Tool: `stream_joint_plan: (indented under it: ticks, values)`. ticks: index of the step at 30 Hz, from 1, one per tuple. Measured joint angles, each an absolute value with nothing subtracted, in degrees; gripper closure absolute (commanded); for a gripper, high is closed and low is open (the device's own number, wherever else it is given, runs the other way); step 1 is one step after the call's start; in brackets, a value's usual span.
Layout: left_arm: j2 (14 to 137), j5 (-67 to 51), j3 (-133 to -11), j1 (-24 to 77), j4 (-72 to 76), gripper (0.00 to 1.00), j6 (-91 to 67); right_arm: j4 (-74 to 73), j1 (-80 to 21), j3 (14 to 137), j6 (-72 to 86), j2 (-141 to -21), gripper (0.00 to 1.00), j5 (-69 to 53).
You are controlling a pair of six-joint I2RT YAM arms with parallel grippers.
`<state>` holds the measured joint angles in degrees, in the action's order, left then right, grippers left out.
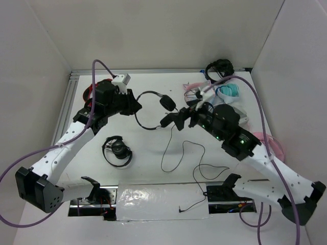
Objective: Wrap the headphones
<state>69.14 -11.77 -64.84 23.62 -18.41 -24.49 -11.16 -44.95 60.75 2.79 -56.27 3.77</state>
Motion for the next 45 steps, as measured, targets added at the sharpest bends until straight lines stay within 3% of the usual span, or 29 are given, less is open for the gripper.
stream_joint_plan:
  ticks: [1,3,8,13,20,28,31,35,37,38,39,40,41,45]
  values:
    - [69.3,-10.3,-65.8,23.6,-18.5,0.80,-24.8,-10.6,-44.9,58.8,3.9,-53.3,0.00,4.3]
    - [69.3,-8.1,-67.4,23.5,-18.7,1.00,-25.8,-9.5,-44.9,54.6,6.6,-48.3,0.00,5.6]
    - [70.2,-4.2,-73.6,21.5,-21.0,1.00,-28.2,-6.2,-44.6,39.3,11.7,-37.5,0.00,8.3]
    - [70.2,-3.2,-78.6,18.5,-21.9,1.00,-30.5,-3.5,-44.5,25.3,10.8,-35.0,0.00,8.5]
    - [70.2,-5.1,-86.2,15.9,-22.4,1.00,-31.9,1.5,-44.7,25.2,-2.2,-48.0,0.00,13.3]
    - [72.1,-8.4,-90.7,14.1,-24.6,1.00,-31.9,7.4,-38.2,31.6,-15.4,-69.2,0.01,8.5]
    - [72.5,-9.4,-91.4,13.3,-25.4,1.00,-31.9,8.7,-35.0,34.0,-17.9,-74.3,0.14,4.8]
    - [72.6,-11.3,-92.0,12.1,-26.2,1.00,-32.0,7.2,-33.6,39.6,-20.0,-79.5,0.17,-0.2]
    - [72.7,-12.4,-92.9,11.4,-26.7,1.00,-32.0,6.9,-34.1,41.5,-21.0,-80.8,0.30,-2.1]
    - [72.9,-12.9,-93.6,11.2,-27.1,1.00,-32.0,6.6,-34.3,42.3,-21.3,-81.3,0.55,-2.7]
    - [73.1,-13.3,-94.4,11.0,-27.3,1.00,-32.0,6.2,-34.4,42.9,-22.0,-81.6,0.69,-3.5]
    - [73.4,-13.5,-95.3,10.8,-27.5,1.00,-32.0,5.8,-34.4,43.6,-22.0,-82.0,0.89,-4.3]
    - [73.8,-13.6,-96.3,10.6,-27.8,1.00,-32.0,5.2,-34.5,44.1,-22.0,-82.1,0.98,-5.1]
    - [75.3,-13.3,-99.0,9.8,-28.3,1.00,-32.9,3.8,-35.3,43.6,-20.1,-81.0,1.00,-7.0]
